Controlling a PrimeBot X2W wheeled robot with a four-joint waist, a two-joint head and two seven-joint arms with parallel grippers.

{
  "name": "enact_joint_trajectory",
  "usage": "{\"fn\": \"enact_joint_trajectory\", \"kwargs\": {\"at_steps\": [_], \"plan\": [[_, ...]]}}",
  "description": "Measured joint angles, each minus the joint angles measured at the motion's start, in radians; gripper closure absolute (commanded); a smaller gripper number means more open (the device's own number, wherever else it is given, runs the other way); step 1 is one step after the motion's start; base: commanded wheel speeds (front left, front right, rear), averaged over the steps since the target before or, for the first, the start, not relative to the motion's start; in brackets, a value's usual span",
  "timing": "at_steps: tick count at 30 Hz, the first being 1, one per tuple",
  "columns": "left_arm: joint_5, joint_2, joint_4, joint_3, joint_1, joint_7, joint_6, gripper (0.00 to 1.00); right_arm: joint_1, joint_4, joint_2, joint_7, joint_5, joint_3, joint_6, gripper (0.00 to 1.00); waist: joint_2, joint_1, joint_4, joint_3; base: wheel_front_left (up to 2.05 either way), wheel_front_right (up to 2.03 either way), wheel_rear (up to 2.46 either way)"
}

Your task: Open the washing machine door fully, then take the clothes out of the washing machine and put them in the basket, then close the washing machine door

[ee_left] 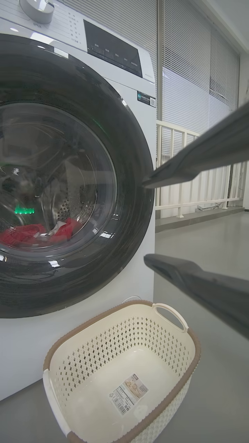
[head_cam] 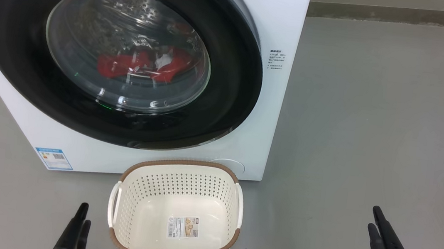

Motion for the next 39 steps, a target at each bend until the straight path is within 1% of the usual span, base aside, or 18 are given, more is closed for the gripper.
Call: {"fn": "enact_joint_trajectory", "kwargs": {"at_steps": [8,13,14,24,27,35,39], "plan": [[0.088,0.000,-0.017,-0.007,0.000,-0.026,0.000,0.00,0.000,-0.005,-0.010,-0.020,-0.069,0.015,0.000,0.00,0.0000,0.0000,0.002,0.001,0.00,0.00,0.00],[0.162,0.000,-0.027,-0.012,0.001,-0.040,0.000,0.00,0.001,-0.010,-0.014,-0.036,-0.120,0.029,0.000,0.00,-0.0001,0.0000,0.002,0.001,0.00,0.00,0.00],[0.197,0.000,-0.032,-0.015,0.001,-0.044,0.000,0.00,0.001,-0.012,-0.015,-0.040,-0.134,0.037,0.000,0.00,0.0000,0.0000,0.003,0.001,0.00,0.00,0.00],[0.353,0.000,-0.058,-0.024,0.019,-0.074,0.000,0.00,0.007,-0.020,-0.026,-0.071,-0.234,0.044,0.000,0.00,0.0000,-0.0001,0.003,0.002,0.00,0.00,0.00],[0.400,0.000,-0.067,-0.029,0.021,-0.081,0.008,0.00,0.008,-0.020,-0.037,-0.074,-0.266,0.048,0.000,0.00,0.0000,-0.0001,0.004,0.002,0.00,0.00,0.00],[0.522,0.000,-0.089,-0.047,0.021,-0.106,0.010,0.00,0.010,-0.021,-0.041,-0.102,-0.371,0.072,0.000,0.00,0.0000,-0.0001,0.005,0.002,0.00,0.00,0.00],[0.590,0.001,-0.096,-0.058,0.023,-0.118,0.023,0.00,0.024,-0.022,-0.048,-0.114,-0.421,0.075,0.000,0.00,-0.0001,-0.0001,0.006,0.002,0.00,0.00,0.00]]}}
